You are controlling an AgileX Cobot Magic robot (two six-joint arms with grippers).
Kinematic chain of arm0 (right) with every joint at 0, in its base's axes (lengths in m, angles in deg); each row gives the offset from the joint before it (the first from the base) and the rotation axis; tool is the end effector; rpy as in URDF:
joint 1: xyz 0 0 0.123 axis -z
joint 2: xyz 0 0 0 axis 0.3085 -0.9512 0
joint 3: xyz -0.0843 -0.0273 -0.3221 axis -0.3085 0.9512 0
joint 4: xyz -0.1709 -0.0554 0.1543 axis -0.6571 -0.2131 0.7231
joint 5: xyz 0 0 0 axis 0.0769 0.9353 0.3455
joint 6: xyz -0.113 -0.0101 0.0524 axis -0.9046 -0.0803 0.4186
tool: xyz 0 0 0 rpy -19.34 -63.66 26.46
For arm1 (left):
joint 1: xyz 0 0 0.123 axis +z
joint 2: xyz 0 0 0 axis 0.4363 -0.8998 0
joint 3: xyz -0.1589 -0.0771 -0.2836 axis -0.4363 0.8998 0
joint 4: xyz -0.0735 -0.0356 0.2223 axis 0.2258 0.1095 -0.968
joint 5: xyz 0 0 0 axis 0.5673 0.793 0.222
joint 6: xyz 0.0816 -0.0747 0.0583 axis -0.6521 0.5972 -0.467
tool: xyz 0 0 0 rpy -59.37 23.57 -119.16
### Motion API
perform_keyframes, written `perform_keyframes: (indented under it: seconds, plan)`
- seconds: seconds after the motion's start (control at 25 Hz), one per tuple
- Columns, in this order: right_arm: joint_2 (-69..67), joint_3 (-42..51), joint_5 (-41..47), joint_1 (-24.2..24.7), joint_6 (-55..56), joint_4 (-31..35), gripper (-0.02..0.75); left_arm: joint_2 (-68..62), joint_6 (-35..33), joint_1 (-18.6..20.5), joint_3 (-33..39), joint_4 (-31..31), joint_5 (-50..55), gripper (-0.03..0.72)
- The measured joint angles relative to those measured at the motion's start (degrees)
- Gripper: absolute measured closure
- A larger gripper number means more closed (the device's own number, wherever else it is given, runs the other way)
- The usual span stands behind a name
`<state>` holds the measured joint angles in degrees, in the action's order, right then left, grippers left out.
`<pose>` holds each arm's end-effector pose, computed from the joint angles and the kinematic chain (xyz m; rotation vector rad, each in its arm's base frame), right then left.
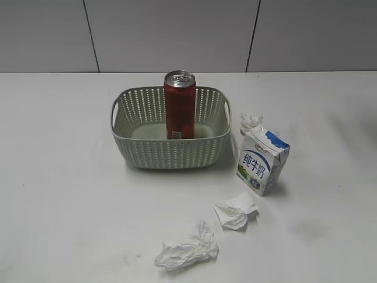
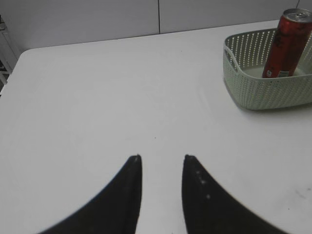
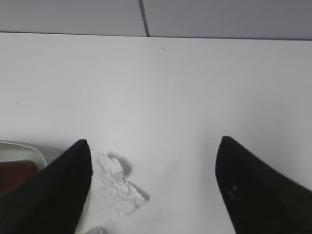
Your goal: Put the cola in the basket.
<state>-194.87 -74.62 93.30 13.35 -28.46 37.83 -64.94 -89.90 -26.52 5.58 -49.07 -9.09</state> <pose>0.4589 0.0531 0.3865 -0.0199 2.5491 0.2346 -0.0381 -0.0240 0.2630 0.2313 1.9788 -0.1427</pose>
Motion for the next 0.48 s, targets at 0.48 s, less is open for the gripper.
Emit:
perform_keyframes:
  seconds: [0.48]
  plan:
    - [21.8,31.2,0.0,1.5,-4.4,-2.9,0.145,0.0,0.0,0.0,0.0,0.0,0.0,0.459]
